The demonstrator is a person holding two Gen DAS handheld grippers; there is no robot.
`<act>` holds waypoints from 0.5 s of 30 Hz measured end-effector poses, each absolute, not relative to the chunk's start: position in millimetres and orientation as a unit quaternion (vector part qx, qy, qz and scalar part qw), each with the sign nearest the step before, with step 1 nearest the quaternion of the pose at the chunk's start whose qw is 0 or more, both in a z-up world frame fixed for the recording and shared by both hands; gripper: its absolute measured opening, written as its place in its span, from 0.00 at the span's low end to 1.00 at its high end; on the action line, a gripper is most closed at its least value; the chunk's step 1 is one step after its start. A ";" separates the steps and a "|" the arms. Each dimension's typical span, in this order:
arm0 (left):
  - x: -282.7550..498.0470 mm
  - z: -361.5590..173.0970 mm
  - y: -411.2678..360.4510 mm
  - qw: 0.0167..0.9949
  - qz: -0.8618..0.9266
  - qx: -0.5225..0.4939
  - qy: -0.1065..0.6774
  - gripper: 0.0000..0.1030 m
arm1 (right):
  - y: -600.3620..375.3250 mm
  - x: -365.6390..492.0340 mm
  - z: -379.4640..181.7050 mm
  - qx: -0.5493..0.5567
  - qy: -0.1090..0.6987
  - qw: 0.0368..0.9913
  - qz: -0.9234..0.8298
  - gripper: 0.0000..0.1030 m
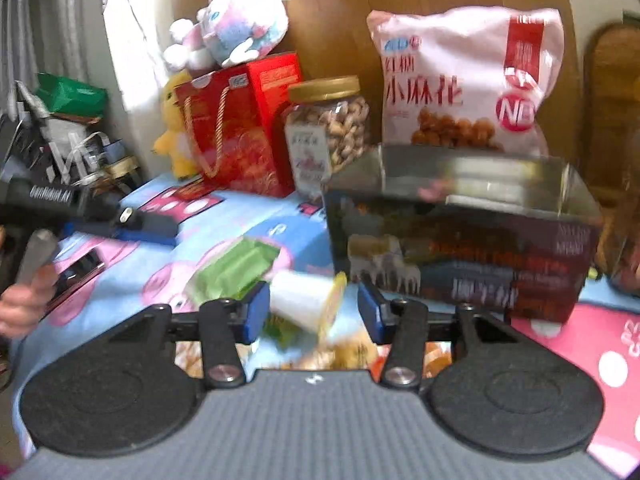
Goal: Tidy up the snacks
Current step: 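Grasp the green wafer pack with the left gripper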
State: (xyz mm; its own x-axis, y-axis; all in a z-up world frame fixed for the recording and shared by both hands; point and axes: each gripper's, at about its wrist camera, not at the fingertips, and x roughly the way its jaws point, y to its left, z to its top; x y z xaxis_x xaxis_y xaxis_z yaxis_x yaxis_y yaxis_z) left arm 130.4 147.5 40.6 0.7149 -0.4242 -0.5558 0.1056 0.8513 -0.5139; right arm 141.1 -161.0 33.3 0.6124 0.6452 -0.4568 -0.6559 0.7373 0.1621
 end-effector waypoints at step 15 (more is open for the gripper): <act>173.2 10.8 157.3 0.874 -0.152 -0.261 0.381 0.63 | -28.7 156.2 2.6 -0.145 0.308 0.849 0.405 0.57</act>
State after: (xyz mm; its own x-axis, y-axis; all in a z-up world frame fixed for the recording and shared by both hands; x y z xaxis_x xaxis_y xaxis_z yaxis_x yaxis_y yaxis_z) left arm 173.2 157.3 10.8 0.6625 -0.4657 -0.5867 0.0671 0.8170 -0.5727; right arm 156.2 -28.7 2.6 0.4819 0.5979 -0.6405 -0.7763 0.6304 0.0043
